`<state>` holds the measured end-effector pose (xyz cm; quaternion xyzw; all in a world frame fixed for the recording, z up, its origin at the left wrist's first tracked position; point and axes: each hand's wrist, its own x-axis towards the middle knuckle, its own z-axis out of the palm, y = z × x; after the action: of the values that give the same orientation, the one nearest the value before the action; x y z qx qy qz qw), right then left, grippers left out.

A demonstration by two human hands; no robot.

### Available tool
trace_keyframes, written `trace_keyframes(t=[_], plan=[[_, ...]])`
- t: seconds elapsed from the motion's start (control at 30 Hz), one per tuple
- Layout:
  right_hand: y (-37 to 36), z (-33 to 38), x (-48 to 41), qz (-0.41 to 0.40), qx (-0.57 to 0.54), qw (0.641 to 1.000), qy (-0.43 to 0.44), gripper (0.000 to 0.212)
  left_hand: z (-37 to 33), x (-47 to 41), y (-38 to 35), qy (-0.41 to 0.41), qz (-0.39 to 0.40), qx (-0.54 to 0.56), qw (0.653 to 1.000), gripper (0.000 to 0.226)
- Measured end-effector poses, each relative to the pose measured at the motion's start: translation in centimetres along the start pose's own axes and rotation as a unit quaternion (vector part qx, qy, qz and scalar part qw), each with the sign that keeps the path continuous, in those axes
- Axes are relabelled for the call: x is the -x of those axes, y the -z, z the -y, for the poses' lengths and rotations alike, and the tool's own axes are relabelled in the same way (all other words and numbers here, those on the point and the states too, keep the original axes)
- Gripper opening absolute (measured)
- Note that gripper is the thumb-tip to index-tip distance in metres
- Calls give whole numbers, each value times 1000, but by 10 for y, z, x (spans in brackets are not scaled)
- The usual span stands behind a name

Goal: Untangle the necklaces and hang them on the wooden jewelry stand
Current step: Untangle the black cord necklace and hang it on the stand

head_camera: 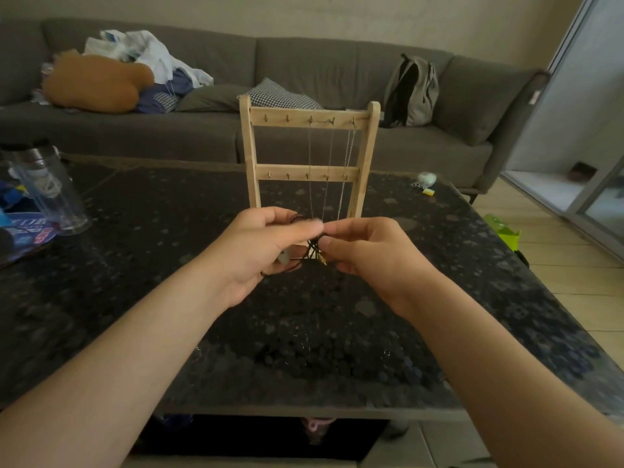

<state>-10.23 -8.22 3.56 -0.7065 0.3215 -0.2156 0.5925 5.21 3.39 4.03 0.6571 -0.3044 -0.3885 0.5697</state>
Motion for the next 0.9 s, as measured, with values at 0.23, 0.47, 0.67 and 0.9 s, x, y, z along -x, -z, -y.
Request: trace_keyframes(t=[0.23,0.47,0.67,0.9], plan=[[2,-2,-2,-23,-41,999,-5,18,0,2,1,-2,1,-41,999,16],[3,-4,-6,-15,-80,997,-12,24,2,1,0,-7,1,-56,998,18],[1,0,-2,-36,-95,995,-2,21,1,2,1,-21,16,-58,998,21],[-1,3,3,-47,-2,998,33,4,0,6,1,-36,6,-83,996,21]])
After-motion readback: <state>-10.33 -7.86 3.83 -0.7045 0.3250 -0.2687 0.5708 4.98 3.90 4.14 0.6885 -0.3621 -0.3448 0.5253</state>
